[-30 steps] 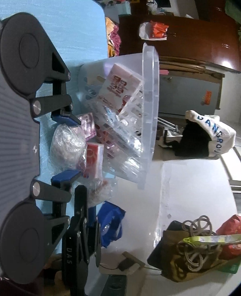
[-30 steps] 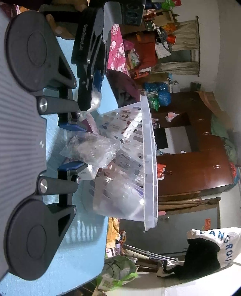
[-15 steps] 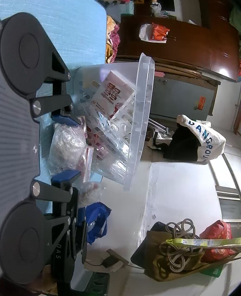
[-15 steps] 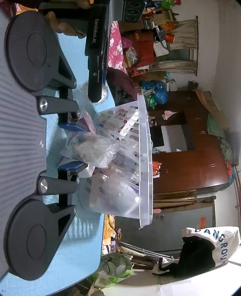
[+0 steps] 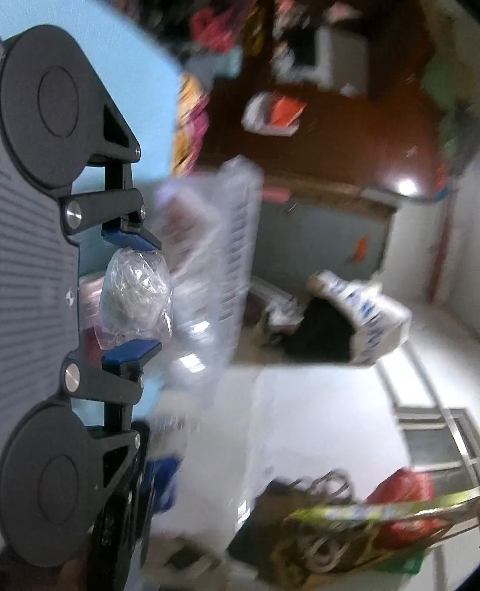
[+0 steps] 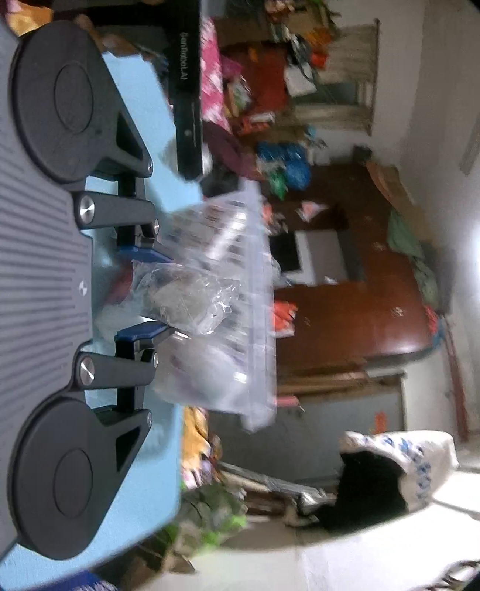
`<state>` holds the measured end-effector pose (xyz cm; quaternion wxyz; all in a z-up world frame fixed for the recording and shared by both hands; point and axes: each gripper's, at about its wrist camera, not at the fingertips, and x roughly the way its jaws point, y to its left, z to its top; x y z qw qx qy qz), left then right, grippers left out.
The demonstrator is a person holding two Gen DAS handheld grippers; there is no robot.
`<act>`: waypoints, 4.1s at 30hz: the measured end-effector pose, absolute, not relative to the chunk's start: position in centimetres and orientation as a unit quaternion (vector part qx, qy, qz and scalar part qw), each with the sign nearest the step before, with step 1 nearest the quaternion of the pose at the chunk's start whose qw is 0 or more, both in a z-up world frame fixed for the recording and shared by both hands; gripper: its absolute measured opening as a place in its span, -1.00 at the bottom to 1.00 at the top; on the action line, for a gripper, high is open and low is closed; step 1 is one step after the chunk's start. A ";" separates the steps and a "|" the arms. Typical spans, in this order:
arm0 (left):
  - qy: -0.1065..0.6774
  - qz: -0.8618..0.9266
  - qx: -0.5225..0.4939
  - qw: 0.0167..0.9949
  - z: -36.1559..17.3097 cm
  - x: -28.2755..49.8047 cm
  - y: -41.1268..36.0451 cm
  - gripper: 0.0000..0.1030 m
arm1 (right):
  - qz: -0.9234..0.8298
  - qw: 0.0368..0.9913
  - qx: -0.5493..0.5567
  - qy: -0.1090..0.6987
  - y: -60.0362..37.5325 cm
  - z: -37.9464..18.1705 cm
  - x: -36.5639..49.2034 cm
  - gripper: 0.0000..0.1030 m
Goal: Organize objects
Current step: 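Carry both clear bags over the basket and open both grippers, then grasp a purple foil box with the left gripper while the right grasps a pink-white box, then carry both boxes over the basket and open both grippers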
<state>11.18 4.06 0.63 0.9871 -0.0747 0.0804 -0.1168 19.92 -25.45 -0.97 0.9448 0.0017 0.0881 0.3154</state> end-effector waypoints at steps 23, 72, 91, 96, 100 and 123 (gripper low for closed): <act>0.126 -0.067 -0.040 0.989 9.0 19.2 3.7 0.94 | 0.278 0.952 -0.037 0.121 -23.5 8.4 26.5 1.00; 0.216 -0.199 -0.030 0.955 -2.4 15.6 1.6 -0.04 | 0.326 0.920 0.017 0.216 -27.3 -3.1 23.7 -0.30; 0.201 -0.188 -0.052 0.960 -2.1 15.6 2.1 -0.03 | 0.330 0.920 0.016 0.209 -27.4 -3.2 23.7 -0.30; 0.200 -0.186 -0.044 0.961 -2.1 15.6 1.6 -0.03 | 0.330 0.921 0.014 0.208 -27.4 -3.1 23.6 -0.30; 0.199 -0.185 -0.042 0.961 -2.1 15.5 1.6 -0.03 | 0.330 0.921 0.012 0.205 -27.4 -3.1 23.5 -0.30; 0.066 -0.174 -0.066 0.980 7.3 14.0 2.9 -0.03 | 0.314 0.942 0.028 0.114 -26.9 5.7 22.9 -0.31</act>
